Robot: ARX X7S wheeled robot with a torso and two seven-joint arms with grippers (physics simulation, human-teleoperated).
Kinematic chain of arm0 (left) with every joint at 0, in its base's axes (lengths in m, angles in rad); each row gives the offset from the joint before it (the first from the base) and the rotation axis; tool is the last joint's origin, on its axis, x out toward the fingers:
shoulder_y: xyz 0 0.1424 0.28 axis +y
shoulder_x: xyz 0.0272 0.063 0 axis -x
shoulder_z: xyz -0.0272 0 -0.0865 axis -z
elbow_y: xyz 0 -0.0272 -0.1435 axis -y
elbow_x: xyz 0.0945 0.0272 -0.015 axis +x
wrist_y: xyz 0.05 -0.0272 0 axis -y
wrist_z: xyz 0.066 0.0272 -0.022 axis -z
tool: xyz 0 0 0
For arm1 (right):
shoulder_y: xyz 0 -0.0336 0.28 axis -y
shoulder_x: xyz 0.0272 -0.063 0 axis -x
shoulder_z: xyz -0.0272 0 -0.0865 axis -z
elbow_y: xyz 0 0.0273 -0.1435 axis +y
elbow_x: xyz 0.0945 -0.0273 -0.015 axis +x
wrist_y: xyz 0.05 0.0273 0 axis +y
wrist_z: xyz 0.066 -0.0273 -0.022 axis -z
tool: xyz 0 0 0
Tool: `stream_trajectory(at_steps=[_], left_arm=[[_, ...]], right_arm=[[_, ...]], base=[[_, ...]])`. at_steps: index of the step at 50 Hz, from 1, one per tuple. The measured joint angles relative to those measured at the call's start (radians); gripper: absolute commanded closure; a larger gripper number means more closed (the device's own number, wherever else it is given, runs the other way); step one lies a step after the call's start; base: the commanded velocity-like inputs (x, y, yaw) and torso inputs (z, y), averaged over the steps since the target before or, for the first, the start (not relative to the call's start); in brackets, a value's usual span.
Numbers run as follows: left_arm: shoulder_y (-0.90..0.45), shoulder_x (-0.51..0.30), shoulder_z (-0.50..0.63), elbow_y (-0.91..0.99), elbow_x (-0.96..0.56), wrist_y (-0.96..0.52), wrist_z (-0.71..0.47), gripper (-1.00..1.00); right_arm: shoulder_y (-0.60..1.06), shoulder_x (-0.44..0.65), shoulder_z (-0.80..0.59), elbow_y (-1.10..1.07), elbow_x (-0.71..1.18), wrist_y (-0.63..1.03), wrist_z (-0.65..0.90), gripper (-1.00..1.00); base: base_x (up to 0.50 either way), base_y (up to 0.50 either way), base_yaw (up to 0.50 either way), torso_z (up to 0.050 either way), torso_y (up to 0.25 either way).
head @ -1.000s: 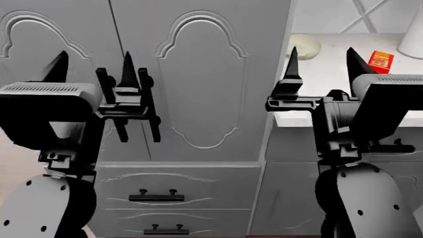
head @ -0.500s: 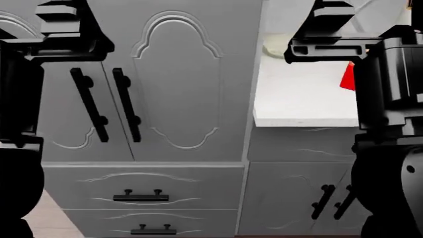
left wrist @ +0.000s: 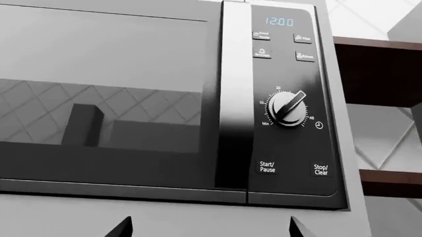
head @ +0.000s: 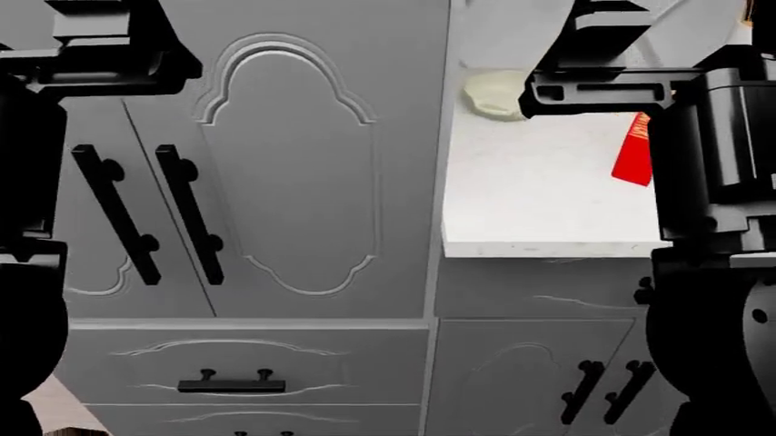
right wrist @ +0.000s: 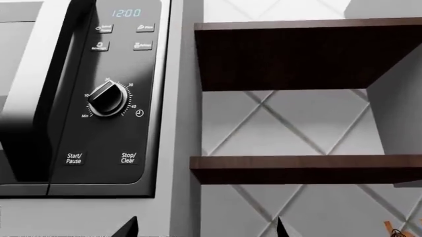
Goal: Open the microwave door
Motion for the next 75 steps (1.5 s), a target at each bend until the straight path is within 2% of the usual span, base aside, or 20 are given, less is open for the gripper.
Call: stream_trajectory(at_steps=[5, 12, 21, 32, 44, 75], left_arm=[[-0.050, -0.008, -0.013, 0.000, -0.023, -0.062, -0.014, -1.00], [-0.199, -0.035, -0.014, -0.033, -0.089, -0.220, -0.062, -1.00], [-0.433, -0.110, 0.097, -0.196, -0.225, -0.297, -0.179, -1.00], [-0.658, -0.177, 0.309, -0.496, -0.194, -0.191, -0.169, -1.00], [-0.798, -0.185, 0.472, -0.808, -0.109, -0.023, -0.101, -1.00], [-0.974, -0.094, 0.671, -1.295, 0.028, 0.255, 0.038, -1.00]], right_arm=[[-0.004, -0.001, 0.002, -0.004, 0.009, 0.000, 0.006, -1.00], [-0.012, -0.003, 0.013, -0.011, 0.026, -0.001, 0.013, -1.00], [-0.014, -0.005, 0.038, -0.026, 0.055, 0.009, 0.022, -1.00], [-0.004, -0.001, 0.060, -0.036, 0.091, 0.023, 0.038, -1.00], [0.007, 0.010, 0.071, -0.040, 0.124, 0.030, 0.058, -1.00], [0.014, 0.048, 0.085, -0.031, 0.185, 0.012, 0.108, -1.00]], base=[[0.00, 0.00, 0.00, 0.000, 0.000], [0.00, 0.00, 0.00, 0.000, 0.000], [0.00, 0.00, 0.00, 0.000, 0.000], [0.00, 0.00, 0.00, 0.000, 0.000], [0.00, 0.00, 0.00, 0.000, 0.000], [0.00, 0.00, 0.00, 0.000, 0.000]])
